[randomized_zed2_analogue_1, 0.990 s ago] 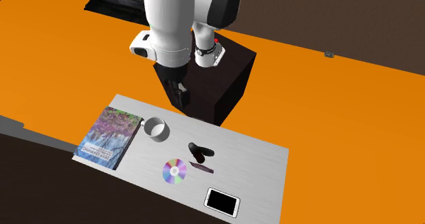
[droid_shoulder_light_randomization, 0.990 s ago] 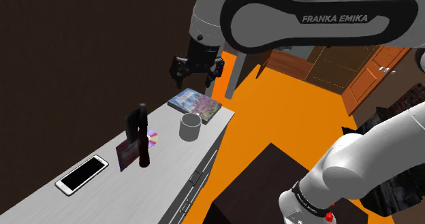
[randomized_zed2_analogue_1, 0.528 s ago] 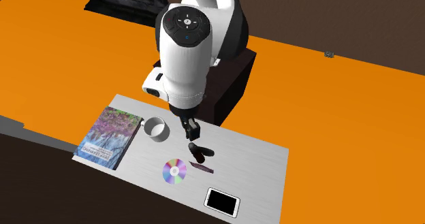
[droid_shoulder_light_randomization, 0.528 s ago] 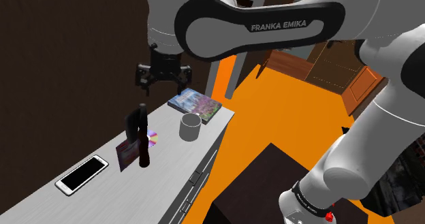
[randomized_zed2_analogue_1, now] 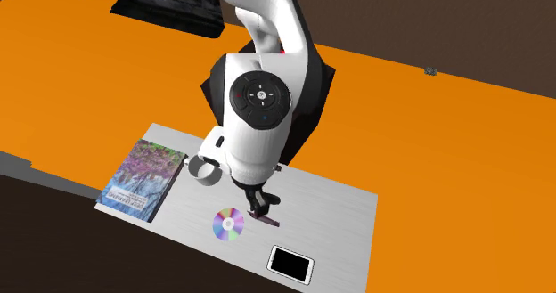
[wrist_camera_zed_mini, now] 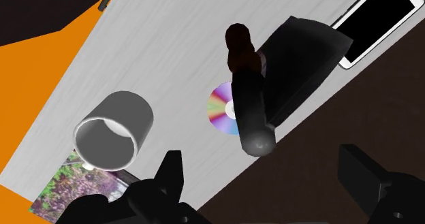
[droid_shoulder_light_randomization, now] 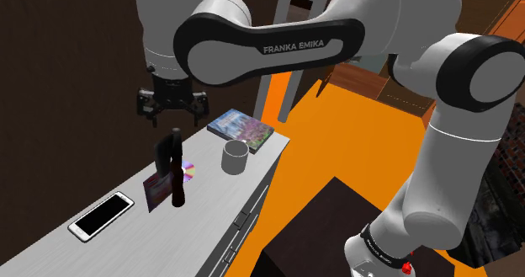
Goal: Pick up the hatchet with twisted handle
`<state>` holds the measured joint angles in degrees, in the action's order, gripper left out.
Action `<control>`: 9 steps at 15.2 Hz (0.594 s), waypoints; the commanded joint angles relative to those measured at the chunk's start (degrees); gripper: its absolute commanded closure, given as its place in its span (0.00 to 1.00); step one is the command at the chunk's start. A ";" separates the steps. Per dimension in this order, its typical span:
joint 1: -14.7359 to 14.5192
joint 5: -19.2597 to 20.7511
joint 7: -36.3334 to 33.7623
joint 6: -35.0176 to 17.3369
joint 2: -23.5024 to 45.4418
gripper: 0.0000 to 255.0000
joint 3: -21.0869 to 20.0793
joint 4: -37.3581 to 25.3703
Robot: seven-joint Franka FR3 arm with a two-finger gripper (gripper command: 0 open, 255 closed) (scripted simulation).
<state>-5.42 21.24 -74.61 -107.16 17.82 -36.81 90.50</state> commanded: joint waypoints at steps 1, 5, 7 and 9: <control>-0.11 0.43 -0.50 -1.19 0.52 0.00 0.15 0.81; 0.00 0.97 -1.20 -3.64 0.97 0.00 0.37 2.98; -0.03 0.99 -1.20 -3.59 1.02 1.00 0.37 2.89; -0.02 0.99 -1.18 -3.59 1.03 1.00 0.38 2.88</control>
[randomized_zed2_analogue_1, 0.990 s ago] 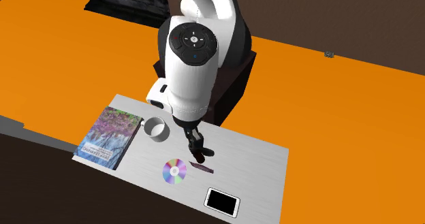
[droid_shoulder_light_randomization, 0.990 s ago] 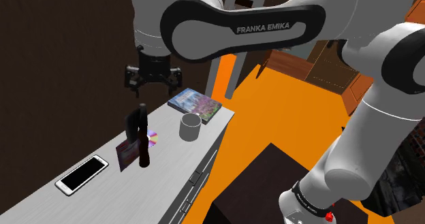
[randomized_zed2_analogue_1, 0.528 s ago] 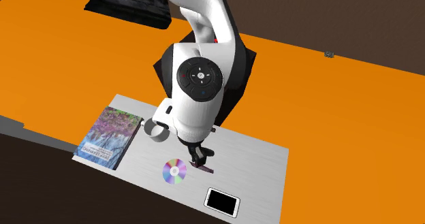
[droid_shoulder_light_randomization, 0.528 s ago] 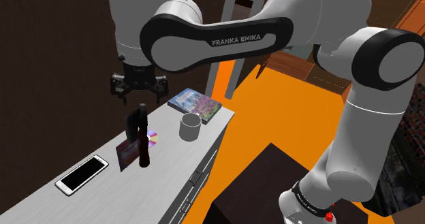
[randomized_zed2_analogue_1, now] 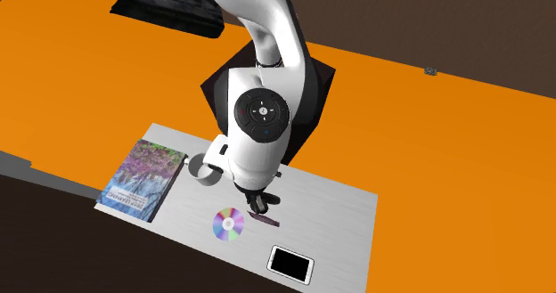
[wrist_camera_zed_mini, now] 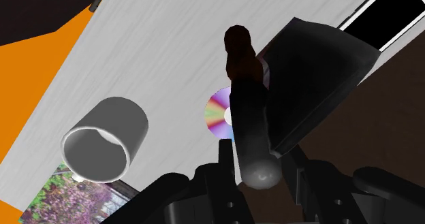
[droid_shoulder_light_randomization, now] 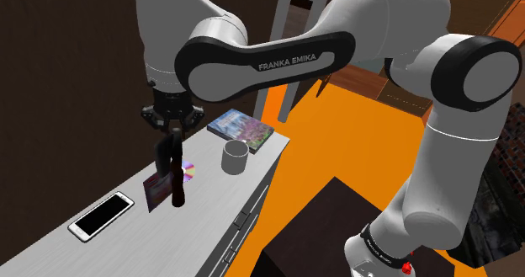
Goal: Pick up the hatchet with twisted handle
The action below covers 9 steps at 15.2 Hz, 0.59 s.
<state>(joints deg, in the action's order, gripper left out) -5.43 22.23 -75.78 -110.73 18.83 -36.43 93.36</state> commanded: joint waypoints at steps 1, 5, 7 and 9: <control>0.00 0.00 -0.01 -0.03 0.01 1.00 0.00 0.04; 0.01 0.00 0.00 -0.04 0.01 1.00 0.00 0.05; 0.00 -0.01 -0.03 -0.07 -0.02 1.00 -0.01 0.11; -0.04 -0.33 0.37 1.29 -0.30 1.00 -0.14 -1.07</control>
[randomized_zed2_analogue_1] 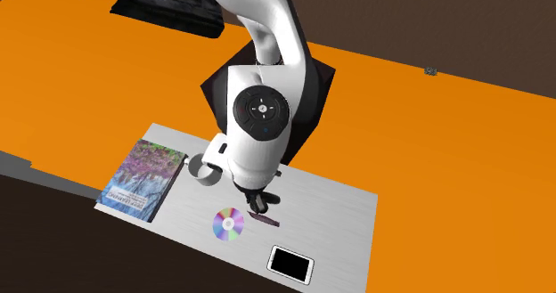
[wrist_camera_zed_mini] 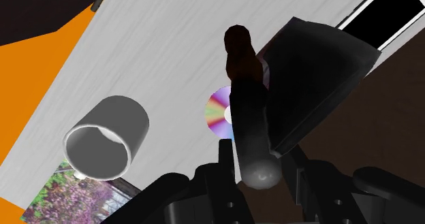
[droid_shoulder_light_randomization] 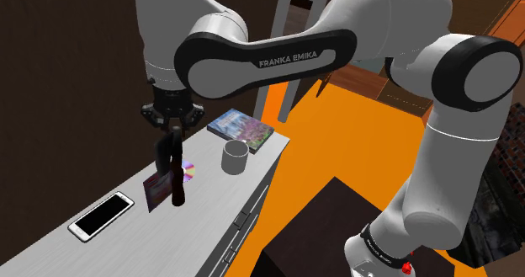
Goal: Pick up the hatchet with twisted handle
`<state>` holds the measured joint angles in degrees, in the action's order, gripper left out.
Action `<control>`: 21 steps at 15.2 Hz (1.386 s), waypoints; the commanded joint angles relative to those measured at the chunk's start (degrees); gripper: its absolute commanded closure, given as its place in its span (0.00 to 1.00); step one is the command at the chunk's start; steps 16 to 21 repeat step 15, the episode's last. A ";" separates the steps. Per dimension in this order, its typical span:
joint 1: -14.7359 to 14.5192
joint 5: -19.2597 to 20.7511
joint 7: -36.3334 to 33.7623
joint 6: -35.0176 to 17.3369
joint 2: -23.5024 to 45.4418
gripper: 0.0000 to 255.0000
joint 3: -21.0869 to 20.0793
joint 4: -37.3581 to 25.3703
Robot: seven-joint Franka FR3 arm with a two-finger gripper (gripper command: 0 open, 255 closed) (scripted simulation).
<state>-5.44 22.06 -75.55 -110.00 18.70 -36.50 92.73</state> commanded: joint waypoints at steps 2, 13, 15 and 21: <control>-0.10 -0.44 0.51 1.95 -0.40 1.00 -0.19 -1.70; -1.08 -1.13 2.26 10.10 -0.56 1.00 -0.62 -9.96; -1.10 -1.13 2.28 10.22 -0.55 1.00 -0.62 -10.09; -1.10 -1.13 2.28 10.22 -0.55 1.00 -0.62 -10.09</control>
